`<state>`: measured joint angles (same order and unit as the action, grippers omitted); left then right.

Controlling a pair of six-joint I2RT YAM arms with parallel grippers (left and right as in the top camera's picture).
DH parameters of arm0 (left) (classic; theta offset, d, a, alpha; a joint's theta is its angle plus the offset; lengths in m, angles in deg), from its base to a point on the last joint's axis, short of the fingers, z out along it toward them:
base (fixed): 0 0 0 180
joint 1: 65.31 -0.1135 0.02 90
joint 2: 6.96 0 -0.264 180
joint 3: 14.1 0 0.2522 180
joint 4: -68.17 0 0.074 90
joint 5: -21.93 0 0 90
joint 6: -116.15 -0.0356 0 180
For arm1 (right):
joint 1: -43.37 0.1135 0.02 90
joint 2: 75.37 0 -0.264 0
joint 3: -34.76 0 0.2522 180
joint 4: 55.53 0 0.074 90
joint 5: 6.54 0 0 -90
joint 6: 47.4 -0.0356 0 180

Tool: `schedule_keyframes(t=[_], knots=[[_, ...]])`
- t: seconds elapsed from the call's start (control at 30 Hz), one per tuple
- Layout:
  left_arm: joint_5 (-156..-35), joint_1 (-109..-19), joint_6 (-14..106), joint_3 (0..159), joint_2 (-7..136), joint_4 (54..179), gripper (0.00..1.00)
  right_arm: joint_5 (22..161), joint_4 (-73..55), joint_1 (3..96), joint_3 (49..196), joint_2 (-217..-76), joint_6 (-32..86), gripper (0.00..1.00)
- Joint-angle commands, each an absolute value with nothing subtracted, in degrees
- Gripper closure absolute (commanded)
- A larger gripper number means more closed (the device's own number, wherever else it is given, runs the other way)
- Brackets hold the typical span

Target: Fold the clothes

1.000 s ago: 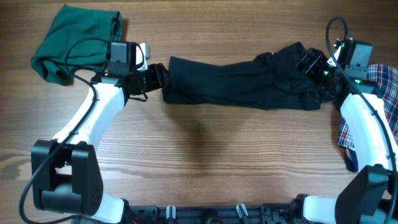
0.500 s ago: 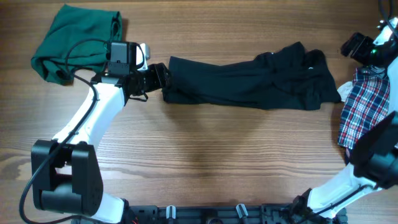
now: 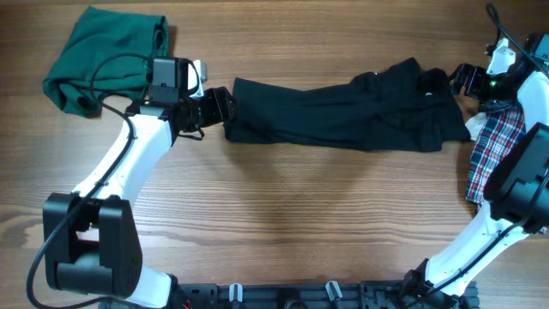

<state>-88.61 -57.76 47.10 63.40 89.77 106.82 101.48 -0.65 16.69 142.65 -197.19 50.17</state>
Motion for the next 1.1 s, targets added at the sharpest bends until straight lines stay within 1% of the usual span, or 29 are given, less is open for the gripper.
schedule_keyframes(t=[0.0, 0.13, 0.6, 0.83, 0.93, 1.07], knots=[[-89.33, -57.63, 47.85, 64.19, 89.39, 106.86, 0.24, 103.32, -0.58, 17.15, 143.02, -197.87, 49.88, 0.00], [-91.49, -57.65, 49.59, 64.19, 91.41, 107.23, 0.23, 104.34, -0.54, 17.70, 143.00, -197.87, 48.18, 0.00], [-88.41, -58.19, 49.57, 64.19, 100.76, 105.03, 0.21, 104.50, 2.28, 18.33, 142.96, -197.87, 47.98, 0.00], [-88.43, -58.17, 49.55, 64.19, 101.61, 103.78, 0.19, 104.52, 2.52, 18.35, 142.17, -197.87, 48.68, 0.00], [-88.45, -58.17, 49.55, 64.19, 101.59, 103.48, 0.14, 104.52, 2.22, 18.35, 140.84, -198.13, 50.02, 0.00], [-89.33, -58.17, 49.51, 64.19, 101.59, 103.10, 0.14, 104.47, 1.80, 18.35, 140.79, -200.29, 50.04, 0.00]])
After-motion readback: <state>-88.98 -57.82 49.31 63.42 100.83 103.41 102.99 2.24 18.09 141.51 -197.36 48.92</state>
